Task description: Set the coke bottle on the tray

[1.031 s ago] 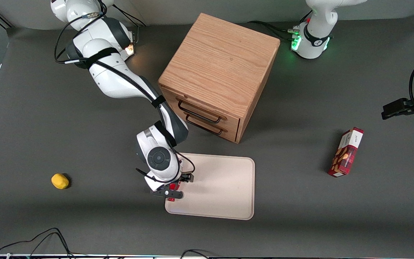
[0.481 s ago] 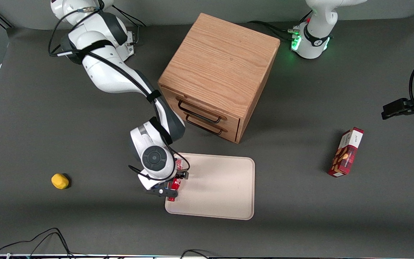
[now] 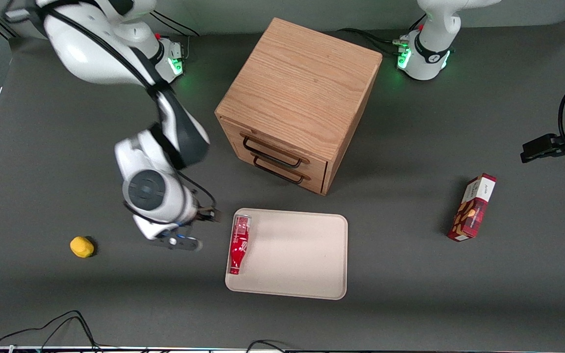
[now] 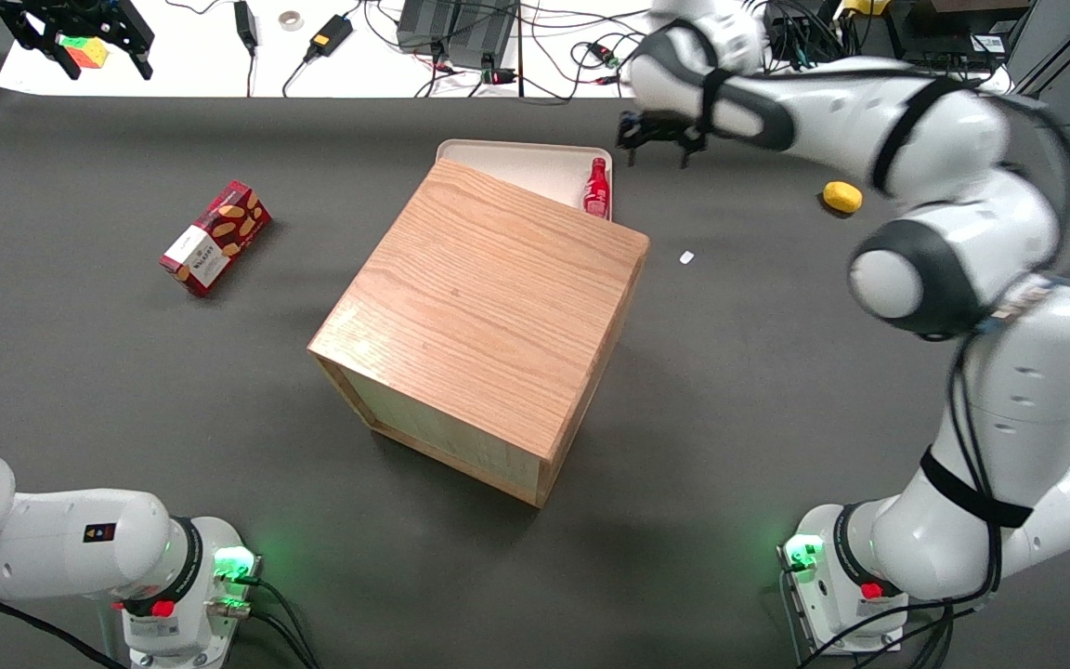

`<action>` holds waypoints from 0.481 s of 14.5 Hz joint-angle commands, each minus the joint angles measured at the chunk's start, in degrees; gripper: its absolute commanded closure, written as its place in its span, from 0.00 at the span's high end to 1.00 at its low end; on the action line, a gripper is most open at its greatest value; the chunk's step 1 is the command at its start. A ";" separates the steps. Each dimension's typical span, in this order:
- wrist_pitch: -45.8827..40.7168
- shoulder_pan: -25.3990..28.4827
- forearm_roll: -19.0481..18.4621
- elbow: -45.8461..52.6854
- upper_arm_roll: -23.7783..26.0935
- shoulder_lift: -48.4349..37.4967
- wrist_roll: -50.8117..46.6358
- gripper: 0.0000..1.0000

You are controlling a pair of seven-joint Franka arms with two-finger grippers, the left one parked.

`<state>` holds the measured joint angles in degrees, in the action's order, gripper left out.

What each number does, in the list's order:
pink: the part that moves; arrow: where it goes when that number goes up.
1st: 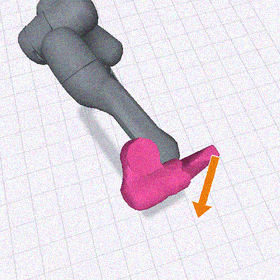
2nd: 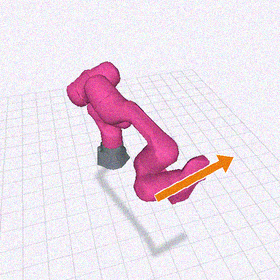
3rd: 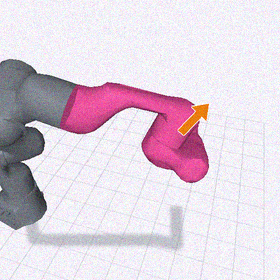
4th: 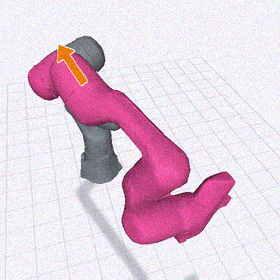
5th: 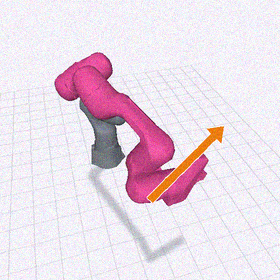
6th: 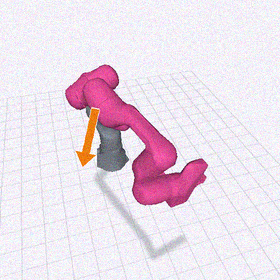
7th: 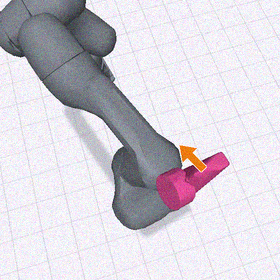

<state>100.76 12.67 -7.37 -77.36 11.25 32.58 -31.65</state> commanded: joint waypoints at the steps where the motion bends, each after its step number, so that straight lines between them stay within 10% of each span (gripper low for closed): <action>1: -8.26 -14.72 0.16 -8.25 10.24 -11.99 9.29 1.00; 7: -14.80 -41.31 -0.81 -9.56 29.88 -19.99 18.02 1.00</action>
<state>85.77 -24.33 -7.39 -83.56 37.78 16.05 -16.10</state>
